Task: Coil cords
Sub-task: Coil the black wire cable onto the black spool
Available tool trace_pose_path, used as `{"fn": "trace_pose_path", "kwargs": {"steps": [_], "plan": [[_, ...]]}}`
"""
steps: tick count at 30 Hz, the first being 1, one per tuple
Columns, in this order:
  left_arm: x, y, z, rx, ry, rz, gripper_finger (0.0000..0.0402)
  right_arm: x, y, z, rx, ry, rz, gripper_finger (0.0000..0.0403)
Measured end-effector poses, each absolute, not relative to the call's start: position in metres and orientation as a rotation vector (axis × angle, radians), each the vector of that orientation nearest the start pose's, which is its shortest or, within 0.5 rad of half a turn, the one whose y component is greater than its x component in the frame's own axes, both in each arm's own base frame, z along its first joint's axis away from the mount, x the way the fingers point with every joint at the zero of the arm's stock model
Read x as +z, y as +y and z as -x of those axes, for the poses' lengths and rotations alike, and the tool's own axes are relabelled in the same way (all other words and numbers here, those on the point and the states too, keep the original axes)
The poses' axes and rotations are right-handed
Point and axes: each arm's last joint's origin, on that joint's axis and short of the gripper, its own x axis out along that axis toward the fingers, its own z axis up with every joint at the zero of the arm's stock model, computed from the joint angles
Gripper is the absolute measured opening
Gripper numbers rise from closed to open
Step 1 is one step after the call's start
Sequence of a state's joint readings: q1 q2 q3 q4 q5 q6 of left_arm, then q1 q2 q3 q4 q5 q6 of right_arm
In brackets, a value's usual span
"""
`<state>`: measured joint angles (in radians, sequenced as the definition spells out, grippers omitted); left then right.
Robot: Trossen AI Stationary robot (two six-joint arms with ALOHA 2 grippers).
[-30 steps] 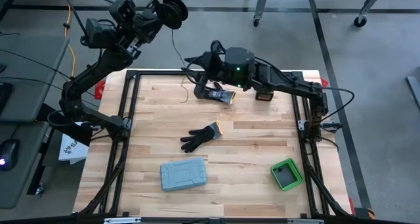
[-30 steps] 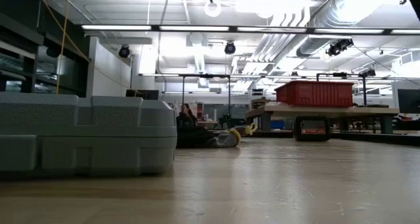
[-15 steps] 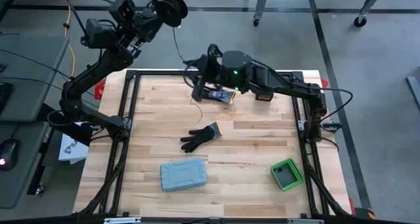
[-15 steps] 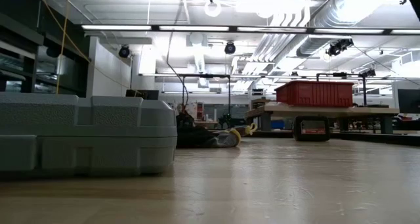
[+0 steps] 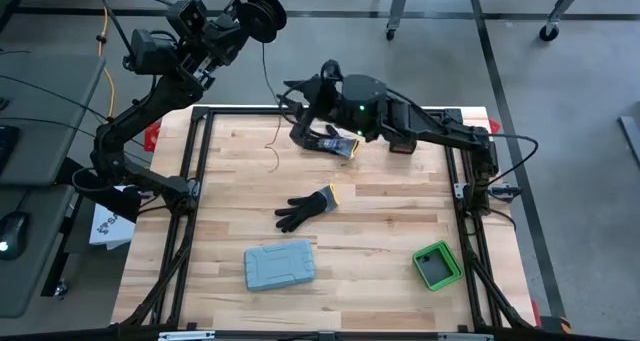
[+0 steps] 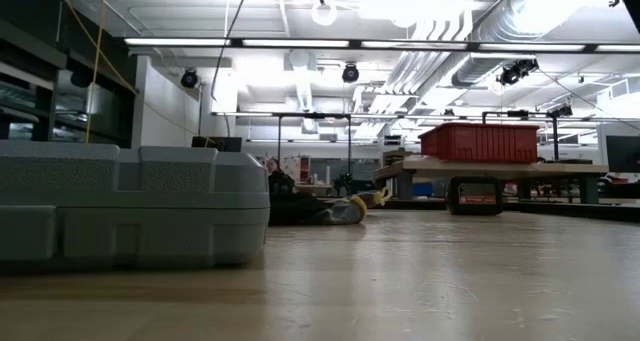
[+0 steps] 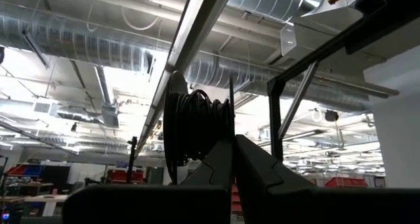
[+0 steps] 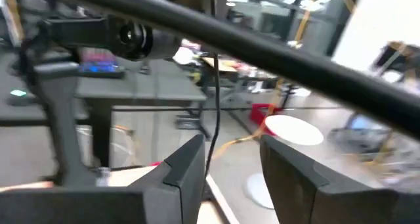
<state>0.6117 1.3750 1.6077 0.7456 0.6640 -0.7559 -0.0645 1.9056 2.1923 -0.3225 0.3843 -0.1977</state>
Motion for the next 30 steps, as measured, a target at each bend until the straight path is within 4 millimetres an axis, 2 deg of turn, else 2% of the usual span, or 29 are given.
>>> {"fn": "trace_pose_path", "kwargs": {"steps": [3,7,15,24,30], "plan": [[0.552,0.125,-0.21,-0.331,-0.703,0.134,0.0,0.473,-0.044,-0.421,-0.364,0.068,0.137,0.014],[0.552,0.125,-0.21,-0.33,-0.704,0.135,0.0,0.472,-0.043,-0.423,-0.31,0.066,0.137,0.014],[0.553,0.125,-0.21,-0.329,-0.705,0.137,0.0,0.472,-0.048,-0.422,-0.412,0.074,0.14,0.014],[0.552,0.125,-0.21,-0.328,-0.704,0.136,0.0,0.472,-0.049,-0.422,-0.402,0.071,0.138,0.014],[0.553,0.125,-0.21,-0.326,-0.706,0.137,0.0,0.46,-0.057,-0.432,-0.41,0.096,0.124,0.0127]]}}
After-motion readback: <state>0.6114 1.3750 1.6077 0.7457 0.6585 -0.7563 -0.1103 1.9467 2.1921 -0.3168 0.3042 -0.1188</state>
